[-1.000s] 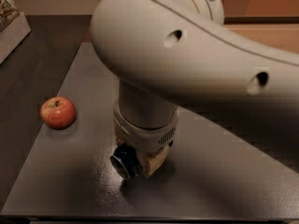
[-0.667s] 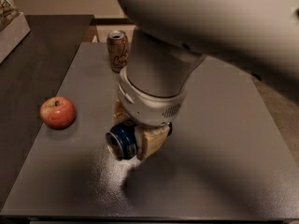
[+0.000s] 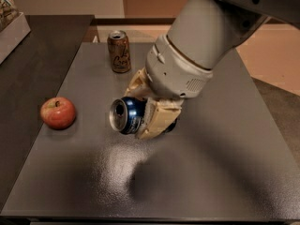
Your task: Place pepsi can upright
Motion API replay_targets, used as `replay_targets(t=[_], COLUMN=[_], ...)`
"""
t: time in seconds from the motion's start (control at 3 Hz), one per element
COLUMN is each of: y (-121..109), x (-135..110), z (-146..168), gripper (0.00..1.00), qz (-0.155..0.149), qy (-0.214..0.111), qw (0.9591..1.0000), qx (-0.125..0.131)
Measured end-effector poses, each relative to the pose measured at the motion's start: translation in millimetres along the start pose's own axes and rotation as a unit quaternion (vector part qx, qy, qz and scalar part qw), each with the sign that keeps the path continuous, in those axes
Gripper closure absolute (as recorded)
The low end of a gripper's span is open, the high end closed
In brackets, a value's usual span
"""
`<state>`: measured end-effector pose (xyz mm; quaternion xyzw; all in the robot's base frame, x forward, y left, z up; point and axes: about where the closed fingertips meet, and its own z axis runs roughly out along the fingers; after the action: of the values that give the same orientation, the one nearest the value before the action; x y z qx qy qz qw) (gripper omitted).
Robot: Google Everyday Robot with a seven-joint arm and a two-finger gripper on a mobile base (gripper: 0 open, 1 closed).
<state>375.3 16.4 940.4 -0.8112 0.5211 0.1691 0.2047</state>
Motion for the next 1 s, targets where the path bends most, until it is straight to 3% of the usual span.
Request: replay_targets(t=[0.33,1.0], y=[-3,-5], x=[3,8], z=[-6,-19], gripper=[1.00,1.00], qz=[0.054,0.129], qy=[-0.082,-0.205], qw=[0.9947,0.9654], qx=[0.030,0.095])
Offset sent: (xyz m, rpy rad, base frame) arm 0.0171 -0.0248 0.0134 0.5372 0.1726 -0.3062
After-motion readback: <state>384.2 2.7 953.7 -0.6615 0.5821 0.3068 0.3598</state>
